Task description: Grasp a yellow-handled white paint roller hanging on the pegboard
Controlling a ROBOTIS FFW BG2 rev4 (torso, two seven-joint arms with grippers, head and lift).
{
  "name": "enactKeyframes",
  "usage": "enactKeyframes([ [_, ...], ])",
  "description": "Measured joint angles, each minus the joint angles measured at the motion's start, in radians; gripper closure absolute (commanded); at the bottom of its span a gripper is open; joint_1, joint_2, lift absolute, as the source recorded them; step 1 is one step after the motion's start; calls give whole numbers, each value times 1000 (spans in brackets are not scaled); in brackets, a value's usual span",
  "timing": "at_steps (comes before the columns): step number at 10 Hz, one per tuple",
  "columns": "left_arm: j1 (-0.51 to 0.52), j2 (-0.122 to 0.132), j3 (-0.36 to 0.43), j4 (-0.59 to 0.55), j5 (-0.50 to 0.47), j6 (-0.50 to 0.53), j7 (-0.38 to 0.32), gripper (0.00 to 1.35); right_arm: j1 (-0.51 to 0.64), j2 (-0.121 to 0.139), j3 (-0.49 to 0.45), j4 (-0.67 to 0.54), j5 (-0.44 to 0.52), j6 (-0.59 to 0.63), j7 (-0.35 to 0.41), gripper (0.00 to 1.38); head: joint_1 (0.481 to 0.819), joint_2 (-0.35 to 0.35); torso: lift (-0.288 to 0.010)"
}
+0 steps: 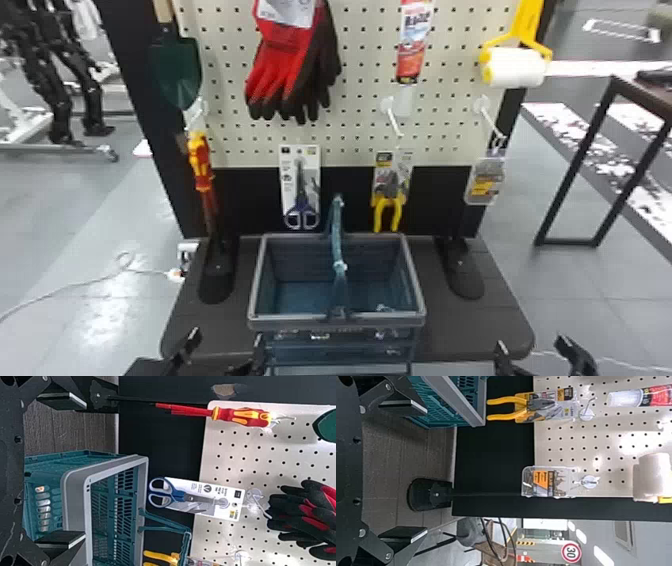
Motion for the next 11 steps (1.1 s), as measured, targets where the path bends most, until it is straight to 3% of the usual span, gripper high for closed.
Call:
enactKeyframes([
  [7, 2, -2, 1, 0, 3, 2, 0, 153, 8, 0, 0, -25, -1, 58, 0, 226, 549, 0, -100],
  [11, 11, -17, 6, 0, 0, 5, 0, 153, -25, 0, -27, -167, 31, 200, 24, 231, 549, 0, -100],
])
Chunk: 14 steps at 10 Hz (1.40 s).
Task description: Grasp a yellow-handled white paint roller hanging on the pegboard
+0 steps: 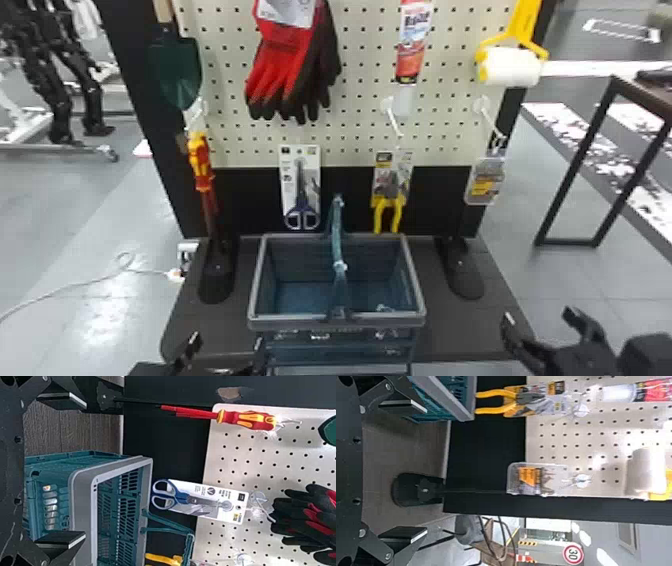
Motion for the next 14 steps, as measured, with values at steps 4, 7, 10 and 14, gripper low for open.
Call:
enactKeyframes([
  [4, -8, 6, -8, 0, 0, 10, 0, 153, -164, 0, -108, -109, 73, 179, 204, 231, 549, 0, -100],
  [7, -15, 6, -14, 3, 0, 22, 0, 153, -324, -10, -198, -153, 150, 309, 357, 226, 549, 0, -100],
  [10, -27, 8, -22, 9, 0, 29, 0, 153, -479, -114, -204, -119, 114, 391, 417, 225, 549, 0, -100],
  [14, -51, 25, -43, 22, 10, 33, 0, 153, -677, -249, -151, 11, 9, 426, 463, 228, 549, 0, -100],
])
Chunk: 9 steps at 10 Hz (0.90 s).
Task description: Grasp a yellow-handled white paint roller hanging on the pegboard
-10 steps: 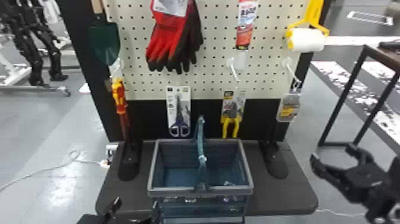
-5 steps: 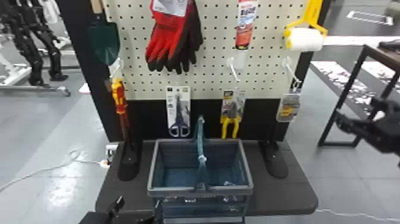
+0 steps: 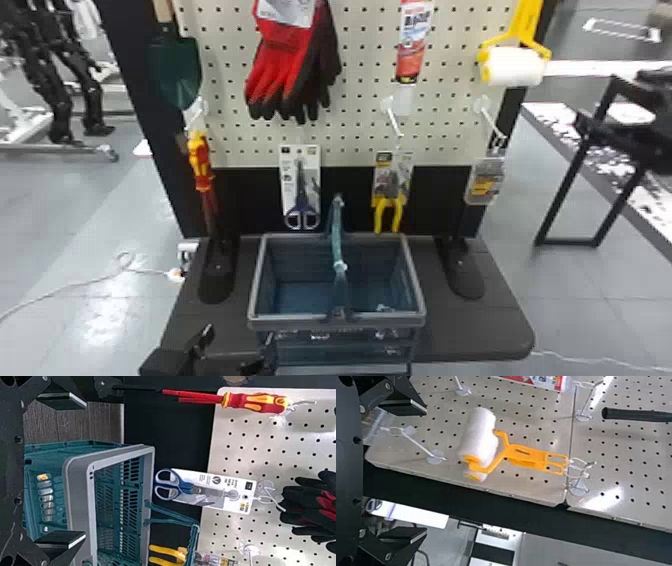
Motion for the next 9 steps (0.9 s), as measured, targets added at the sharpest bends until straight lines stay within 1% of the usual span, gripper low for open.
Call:
enactKeyframes([
  [2, -9, 6, -7, 7, 4, 2, 0, 153, -123, -90, 84, 113, -108, 6, 12, 229, 549, 0, -100],
  [3, -13, 10, -12, 10, 7, 1, 0, 153, -183, -134, 132, 161, -144, 6, 18, 229, 549, 0, -100],
  [4, -15, 12, -14, 12, 9, 1, 0, 153, -238, -175, 191, 216, -194, 6, 23, 229, 549, 0, -100],
  [5, -17, 13, -15, 14, 11, 0, -1, 153, -292, -211, 258, 270, -232, 8, 33, 228, 549, 0, -100],
  [6, -22, 15, -18, 18, 12, -1, -3, 153, -340, -241, 323, 319, -271, 9, 40, 229, 549, 0, -100],
  [7, -28, 17, -22, 22, 15, -2, -3, 153, -381, -265, 384, 364, -317, 9, 49, 229, 549, 0, -100],
  [8, -33, 18, -26, 26, 16, -2, -5, 153, -418, -282, 437, 405, -356, 7, 60, 228, 549, 0, -100],
  [9, -37, 18, -30, 30, 18, -2, -6, 153, -443, -293, 470, 428, -372, 4, 64, 225, 549, 0, -100],
])
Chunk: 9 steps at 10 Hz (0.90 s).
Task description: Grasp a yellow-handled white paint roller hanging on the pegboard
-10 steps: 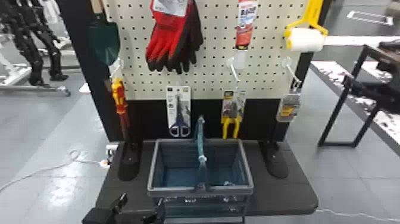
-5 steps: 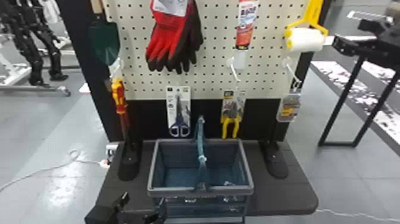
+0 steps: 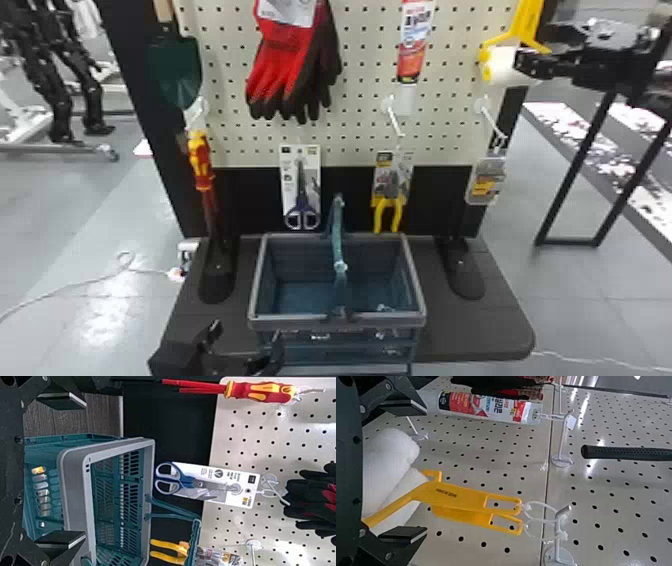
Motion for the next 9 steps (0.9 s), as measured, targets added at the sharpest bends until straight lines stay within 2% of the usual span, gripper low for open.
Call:
enactKeyframes([
  [4, -15, -2, -13, 14, 3, 8, -12, 153, -116, -50, 126, 113, -146, -19, 11, 233, 549, 0, -100],
  [6, -24, -3, -19, 20, 2, 13, -15, 153, -163, -68, 163, 156, -198, -24, 26, 337, 549, 0, -100],
  [9, -23, -7, -19, 21, 2, 14, -15, 153, -170, -72, 173, 171, -239, -23, 31, 549, 549, 0, -100],
])
